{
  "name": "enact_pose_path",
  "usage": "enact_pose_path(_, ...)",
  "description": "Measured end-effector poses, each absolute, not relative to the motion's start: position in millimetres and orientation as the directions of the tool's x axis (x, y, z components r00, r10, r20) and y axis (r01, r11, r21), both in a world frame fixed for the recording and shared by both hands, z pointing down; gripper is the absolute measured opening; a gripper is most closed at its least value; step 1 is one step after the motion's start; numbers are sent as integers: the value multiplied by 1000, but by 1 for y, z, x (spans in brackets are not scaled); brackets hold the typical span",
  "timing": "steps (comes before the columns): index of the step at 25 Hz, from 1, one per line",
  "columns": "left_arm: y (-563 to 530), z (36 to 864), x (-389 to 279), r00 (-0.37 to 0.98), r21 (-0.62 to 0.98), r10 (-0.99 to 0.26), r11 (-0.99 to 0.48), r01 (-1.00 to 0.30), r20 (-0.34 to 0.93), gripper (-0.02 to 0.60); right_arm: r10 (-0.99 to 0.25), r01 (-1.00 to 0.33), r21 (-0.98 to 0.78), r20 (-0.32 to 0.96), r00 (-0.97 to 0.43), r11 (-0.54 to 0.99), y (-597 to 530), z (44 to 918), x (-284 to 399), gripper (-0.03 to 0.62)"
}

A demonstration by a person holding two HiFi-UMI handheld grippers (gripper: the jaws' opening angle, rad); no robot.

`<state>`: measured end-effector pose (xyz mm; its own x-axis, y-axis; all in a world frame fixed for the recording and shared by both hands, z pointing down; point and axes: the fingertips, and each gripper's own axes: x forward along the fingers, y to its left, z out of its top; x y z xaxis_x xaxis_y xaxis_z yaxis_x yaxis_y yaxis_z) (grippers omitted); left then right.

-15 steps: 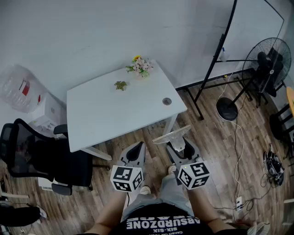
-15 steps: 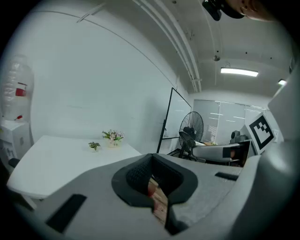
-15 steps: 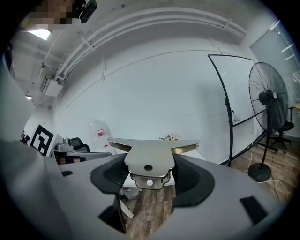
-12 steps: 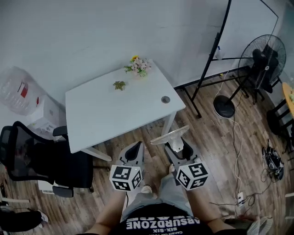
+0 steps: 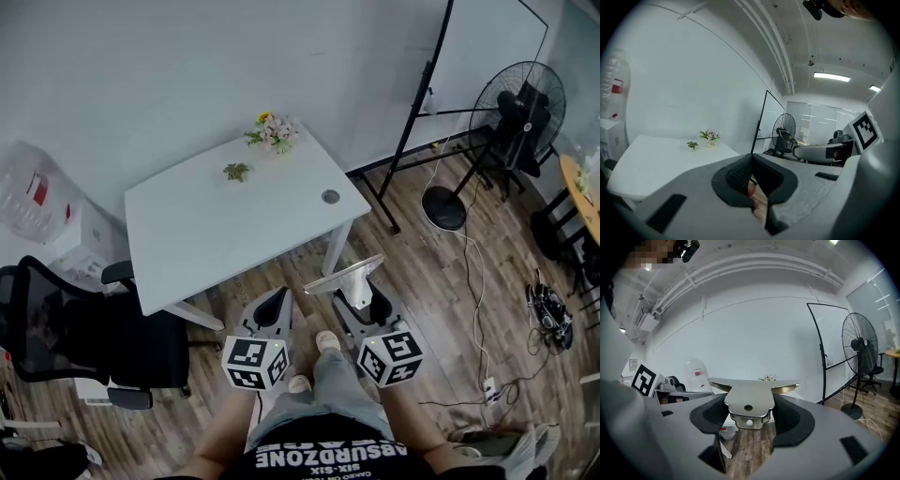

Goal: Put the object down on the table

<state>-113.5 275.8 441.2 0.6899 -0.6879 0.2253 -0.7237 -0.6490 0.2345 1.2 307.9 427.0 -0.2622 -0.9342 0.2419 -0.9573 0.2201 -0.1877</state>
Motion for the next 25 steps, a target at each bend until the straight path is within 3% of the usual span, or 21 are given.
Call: enact_pose_path(25, 166, 434, -66, 636, 234, -740, -593, -771, 219, 5, -914, -939, -162, 229, -334, 303, 178, 411, 54, 284)
